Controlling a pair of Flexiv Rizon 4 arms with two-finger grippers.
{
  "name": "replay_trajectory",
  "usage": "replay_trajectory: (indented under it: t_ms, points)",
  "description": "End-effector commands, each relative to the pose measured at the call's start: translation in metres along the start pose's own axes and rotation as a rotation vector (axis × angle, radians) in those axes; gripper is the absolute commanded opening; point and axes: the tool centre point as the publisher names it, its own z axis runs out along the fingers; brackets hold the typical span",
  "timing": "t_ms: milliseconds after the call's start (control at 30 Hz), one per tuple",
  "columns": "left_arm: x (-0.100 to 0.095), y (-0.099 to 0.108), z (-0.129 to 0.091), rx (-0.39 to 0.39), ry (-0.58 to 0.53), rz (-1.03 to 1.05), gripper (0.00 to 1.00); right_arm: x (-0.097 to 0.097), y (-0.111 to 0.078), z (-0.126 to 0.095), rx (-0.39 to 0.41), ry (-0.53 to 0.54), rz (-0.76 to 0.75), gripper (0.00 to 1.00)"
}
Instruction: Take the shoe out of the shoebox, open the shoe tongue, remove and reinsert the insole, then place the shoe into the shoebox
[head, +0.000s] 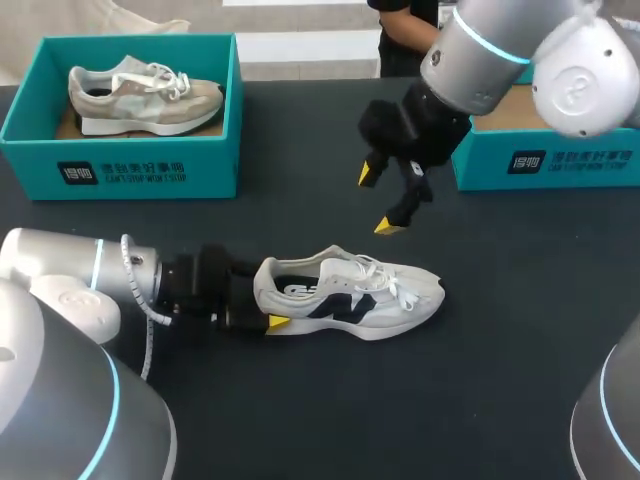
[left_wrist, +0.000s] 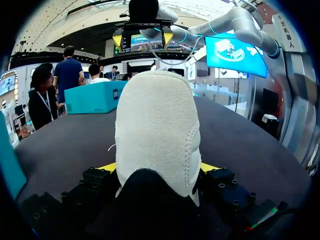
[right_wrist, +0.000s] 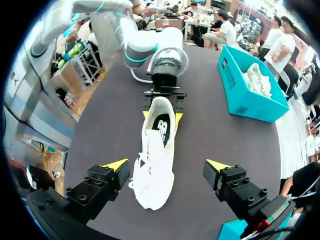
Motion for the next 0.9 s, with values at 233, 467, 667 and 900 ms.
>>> replay_trajectory:
  t_ms: [233, 467, 667, 900]
  points:
    - [0.001, 0.000, 0.000, 0.000, -0.002, 0.000, 0.00, 0.007, 0.017, 0.020, -0.026, -0.369, 0.663, 1.00]
    - [0.001, 0.000, 0.000, 0.000, -0.002, 0.000, 0.00, 0.011, 0.048, 0.036, 0.036, -0.474, 0.904, 1.00]
    - [0.001, 0.000, 0.000, 0.000, -0.002, 0.000, 0.00, 0.024, 0.058, 0.053, 0.104, -0.526, 1.042, 1.00]
    - [0.001, 0.000, 0.000, 0.000, -0.002, 0.000, 0.00, 0.047, 0.057, 0.064, 0.152, -0.610, 1.223, 1.00]
